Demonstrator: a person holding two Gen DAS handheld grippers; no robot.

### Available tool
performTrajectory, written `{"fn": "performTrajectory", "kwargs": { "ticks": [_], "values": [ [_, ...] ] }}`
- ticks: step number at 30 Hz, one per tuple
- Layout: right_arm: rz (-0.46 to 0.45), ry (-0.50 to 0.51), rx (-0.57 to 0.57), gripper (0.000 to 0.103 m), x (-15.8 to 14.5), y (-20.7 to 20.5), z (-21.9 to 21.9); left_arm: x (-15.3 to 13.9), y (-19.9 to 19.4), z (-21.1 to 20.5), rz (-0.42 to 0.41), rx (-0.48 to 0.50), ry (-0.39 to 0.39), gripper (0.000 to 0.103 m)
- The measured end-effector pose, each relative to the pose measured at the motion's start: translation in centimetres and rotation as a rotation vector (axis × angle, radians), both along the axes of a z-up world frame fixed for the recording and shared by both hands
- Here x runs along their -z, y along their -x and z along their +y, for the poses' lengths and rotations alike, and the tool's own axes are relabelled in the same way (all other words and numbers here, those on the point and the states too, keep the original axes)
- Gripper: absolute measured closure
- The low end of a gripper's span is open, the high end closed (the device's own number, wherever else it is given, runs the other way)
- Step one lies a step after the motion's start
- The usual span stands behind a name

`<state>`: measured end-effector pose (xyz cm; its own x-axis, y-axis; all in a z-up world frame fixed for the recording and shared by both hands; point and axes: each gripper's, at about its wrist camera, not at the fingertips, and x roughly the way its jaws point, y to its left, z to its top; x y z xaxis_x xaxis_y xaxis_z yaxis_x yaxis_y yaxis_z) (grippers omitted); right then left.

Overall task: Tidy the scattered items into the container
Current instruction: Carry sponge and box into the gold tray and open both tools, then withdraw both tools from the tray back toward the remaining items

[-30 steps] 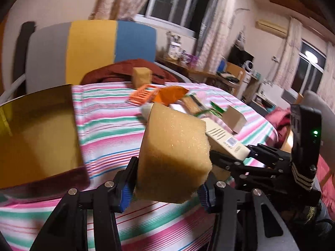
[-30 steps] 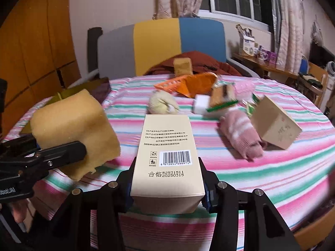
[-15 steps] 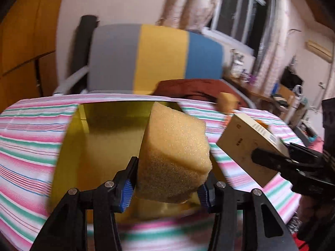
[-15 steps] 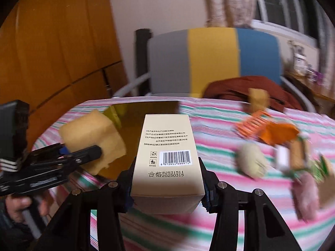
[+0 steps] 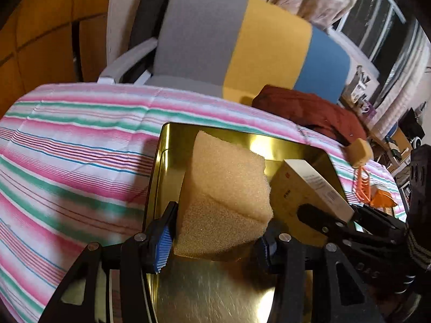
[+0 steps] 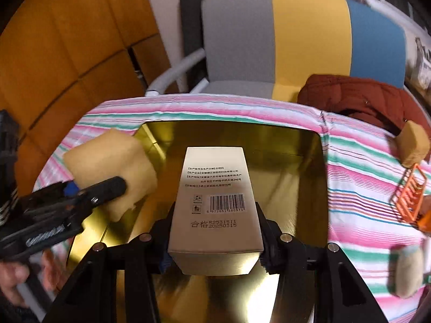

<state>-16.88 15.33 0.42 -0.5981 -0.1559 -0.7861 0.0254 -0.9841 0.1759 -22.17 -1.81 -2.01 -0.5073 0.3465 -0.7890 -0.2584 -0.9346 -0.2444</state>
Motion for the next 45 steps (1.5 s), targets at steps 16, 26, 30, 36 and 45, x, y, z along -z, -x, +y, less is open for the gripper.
{"fn": "performTrajectory", "kwargs": {
  "ticks": [16, 26, 30, 36, 45],
  "values": [
    [-0.032, 0.131, 0.029, 0.033, 2.3, 4.6, 0.9, 1.0, 2.1, 0.3, -0.031, -0.036, -0.035, 0.037],
    [0.050, 0.100, 0.000, 0.033, 0.1, 0.3, 1.7, -2.8, -2.8, -2.6, 0.060, -0.082, -0.134, 0.046],
    [0.068, 0.045, -0.031, 0.044, -0.5, -2.0, 1.7, -2.4, -4.9, -2.4, 0.025, -0.029, -0.199, 0.046],
    [0.013, 0.005, -0.076, 0.063, 1.1, -2.1, 0.3, 0.4, -3.0, 0.4, -0.067, 0.007, -0.196, 0.045],
    [0.006, 0.126, -0.129, 0.065, 2.4, 1.0, -0.7, 1.6, -0.8, -1.4, -0.077, -0.104, -0.239, 0.040]
  ]
}}
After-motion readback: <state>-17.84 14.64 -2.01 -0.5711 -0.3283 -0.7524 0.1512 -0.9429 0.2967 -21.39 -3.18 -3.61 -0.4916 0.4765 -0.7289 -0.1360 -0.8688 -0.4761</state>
